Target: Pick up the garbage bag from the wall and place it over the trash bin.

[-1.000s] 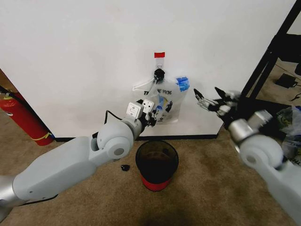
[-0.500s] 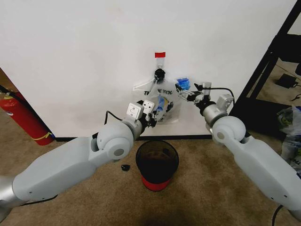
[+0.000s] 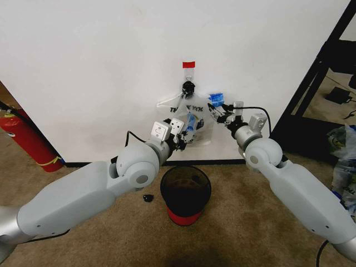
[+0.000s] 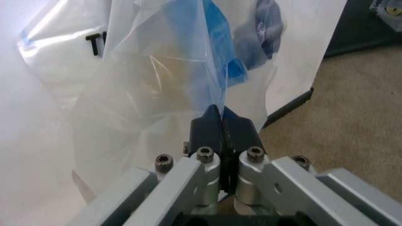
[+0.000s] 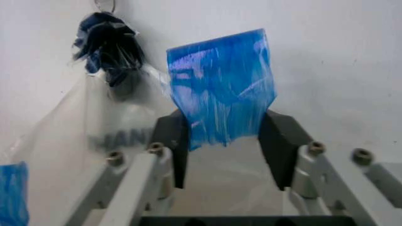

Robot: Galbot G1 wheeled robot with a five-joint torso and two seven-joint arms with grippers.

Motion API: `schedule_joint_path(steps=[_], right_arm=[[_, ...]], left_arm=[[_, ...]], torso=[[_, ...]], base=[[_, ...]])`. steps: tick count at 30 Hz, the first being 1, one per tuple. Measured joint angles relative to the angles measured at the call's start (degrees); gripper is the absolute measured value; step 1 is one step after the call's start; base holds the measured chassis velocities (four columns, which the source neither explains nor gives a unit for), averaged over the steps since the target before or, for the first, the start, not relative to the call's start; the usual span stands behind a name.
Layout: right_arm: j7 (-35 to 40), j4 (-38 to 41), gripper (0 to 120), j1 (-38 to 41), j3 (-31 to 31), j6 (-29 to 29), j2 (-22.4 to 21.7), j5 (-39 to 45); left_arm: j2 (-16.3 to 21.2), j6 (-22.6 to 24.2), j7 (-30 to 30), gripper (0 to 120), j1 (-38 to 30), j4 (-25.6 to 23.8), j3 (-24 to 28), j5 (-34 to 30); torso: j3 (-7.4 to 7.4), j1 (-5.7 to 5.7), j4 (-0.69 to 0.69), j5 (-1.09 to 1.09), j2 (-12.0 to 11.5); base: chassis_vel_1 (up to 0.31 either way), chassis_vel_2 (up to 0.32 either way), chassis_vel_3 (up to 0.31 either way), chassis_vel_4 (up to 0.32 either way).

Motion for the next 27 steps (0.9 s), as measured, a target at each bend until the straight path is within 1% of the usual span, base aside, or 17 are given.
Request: schedule_joint_path(steps=[1,3,4,7,8,10,11,15,17,20,23,25,27], right_arm=[[0.00,0.00,36,0.00,0.00,0.00,0.00,0.00],[0.14,-0.08,30,0.05,-0.09,0.00,0.14,0.04],[0.33,0.24,23,-0.16,-0.17,-0.03,0.02,0.04],[0.60,2.36,11,-1.80,0.10,-0.19,-0.94,0.04],[0.60,2.36,11,-1.80,0.10,-0.19,-0.94,0.04],[0.85,4.21,3,-3.50,1.29,-0.31,-1.71,0.01],[0.88,4.41,1,-3.70,1.44,-0.32,-1.80,0.01],[1.14,9.25,0,-9.32,5.10,-0.54,-4.22,-0.31],[1.16,9.79,0,-10.03,5.49,-0.54,-4.53,-0.46],[1.18,12.48,0,-13.99,7.40,-0.55,-5.81,-1.25],[0.82,15.01,0,-19.06,9.25,-0.37,-6.44,-3.16],[0.74,15.45,0,-19.99,9.51,-0.27,-6.47,-3.54],[0.61,16.76,0,-22.90,10.41,0.10,-6.30,-4.90]], left_arm=[[0.00,0.00,0.00,0,0.00,0.00,0.00,0.00],[0.06,0.00,0.02,0,0.00,-0.12,0.00,0.00],[0.13,0.00,0.02,0,0.01,-0.25,0.00,-0.01],[0.30,0.00,0.03,0,0.05,-0.43,-0.01,-0.04],[0.30,0.00,0.03,0,0.05,-0.43,-0.01,-0.04],[0.48,0.00,0.03,0,0.17,-0.53,-0.02,-0.15],[0.50,0.00,0.03,0,0.18,-0.54,-0.03,-0.17],[0.82,0.00,0.00,0,0.53,-0.94,-0.15,-0.25],[0.82,0.00,-0.02,0,0.54,-0.97,-0.15,-0.24],[0.73,-0.03,-0.19,0,0.54,-1.08,-0.15,-0.21],[0.72,-0.04,-0.44,0,0.59,-1.39,-0.14,-0.20],[0.75,-0.05,-0.47,0,0.68,-1.45,-0.14,-0.17],[0.86,-0.08,-0.62,0,1.10,-1.57,-0.17,-0.01]], torso=[[0.00,0.00,0.00,0.00,0.00],[0.00,0.00,0.00,0.01,0.00],[0.00,0.00,0.00,0.01,0.00],[0.00,0.00,-0.01,0.01,0.00],[0.00,0.00,-0.01,0.01,0.00],[0.00,0.00,-0.01,0.01,0.00],[0.00,0.00,-0.01,0.01,0.00],[-0.01,0.00,-0.02,0.01,0.00],[-0.01,0.00,-0.02,0.01,0.00],[-0.01,0.00,0.00,0.00,0.00],[-0.01,0.00,-0.02,0.02,0.00],[-0.01,-0.01,-0.03,0.02,0.00],[-0.01,0.00,-0.01,0.01,0.00]], base=[[0.000,0.000,0.000,0.000],[0.000,0.000,0.000,0.000],[0.000,0.000,0.000,0.000],[0.000,0.000,0.000,0.000],[0.000,0.000,0.000,0.000],[0.000,0.000,0.000,0.000],[0.000,0.000,0.000,0.000],[0.000,0.000,0.000,0.000],[0.000,0.000,0.000,0.000],[0.000,0.000,0.000,0.000],[0.000,0.000,0.000,0.000],[0.000,0.000,0.000,0.000],[0.000,0.000,0.000,0.000]])
